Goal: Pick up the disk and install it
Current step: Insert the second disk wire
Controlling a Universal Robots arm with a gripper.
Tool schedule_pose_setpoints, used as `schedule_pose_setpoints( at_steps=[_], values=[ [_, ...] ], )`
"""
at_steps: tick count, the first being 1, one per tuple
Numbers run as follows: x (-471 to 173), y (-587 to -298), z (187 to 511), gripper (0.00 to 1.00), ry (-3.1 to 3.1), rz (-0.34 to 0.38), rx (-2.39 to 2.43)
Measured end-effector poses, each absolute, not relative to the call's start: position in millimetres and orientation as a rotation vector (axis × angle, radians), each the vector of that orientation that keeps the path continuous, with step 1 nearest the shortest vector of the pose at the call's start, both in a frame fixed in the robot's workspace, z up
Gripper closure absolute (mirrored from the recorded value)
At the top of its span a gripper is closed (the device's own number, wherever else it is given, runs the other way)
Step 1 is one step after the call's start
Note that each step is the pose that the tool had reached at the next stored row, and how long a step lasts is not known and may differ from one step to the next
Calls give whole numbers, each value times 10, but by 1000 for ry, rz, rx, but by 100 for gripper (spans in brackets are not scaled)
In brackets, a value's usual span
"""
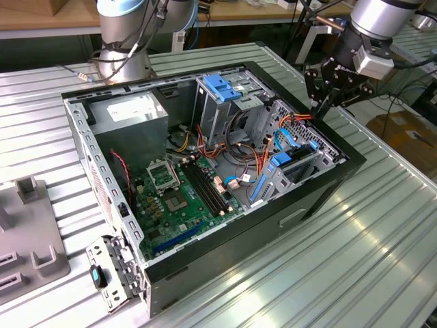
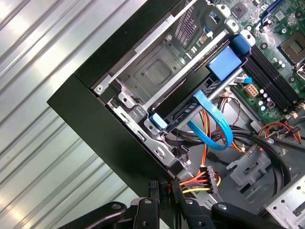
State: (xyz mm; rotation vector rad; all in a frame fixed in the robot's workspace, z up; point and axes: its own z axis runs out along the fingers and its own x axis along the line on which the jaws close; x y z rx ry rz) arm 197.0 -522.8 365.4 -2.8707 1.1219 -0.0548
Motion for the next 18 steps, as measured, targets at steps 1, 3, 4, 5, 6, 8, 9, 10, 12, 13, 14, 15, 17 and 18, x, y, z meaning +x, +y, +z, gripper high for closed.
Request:
schedule_pose_setpoints(
  at_steps=[1, 3, 4, 5, 6, 8, 9, 10, 12, 13, 14, 15, 17, 18],
  values=[
    [1971, -5225, 3654, 76, 1122, -55, -2871],
    [1971, -5225, 3654, 76, 1122, -55, -2871],
    [1972, -5224, 3654, 76, 1122, -55, -2871],
    [1972, -5224, 3654, 76, 1122, -55, -2871],
    [1972, -5224, 3654, 76, 1122, -55, -2871],
    [1972, -5224, 3655, 84, 1122, -55, -2871],
    [1972, -5224, 3655, 84, 1122, -55, -2871],
    [1972, -5224, 3654, 84, 1122, -55, -2871],
    [1972, -5224, 3654, 84, 1122, -55, -2871],
    [1972, -5224, 3655, 84, 1122, -55, -2871],
    [1972, -5224, 3666, 84, 1122, -55, -2871],
    [1972, -5224, 3688, 84, 1122, -55, -2871],
    [1972, -5224, 3727, 84, 1122, -55, -2871],
    [1972, -5224, 3739, 84, 1122, -55, -2871]
  ],
)
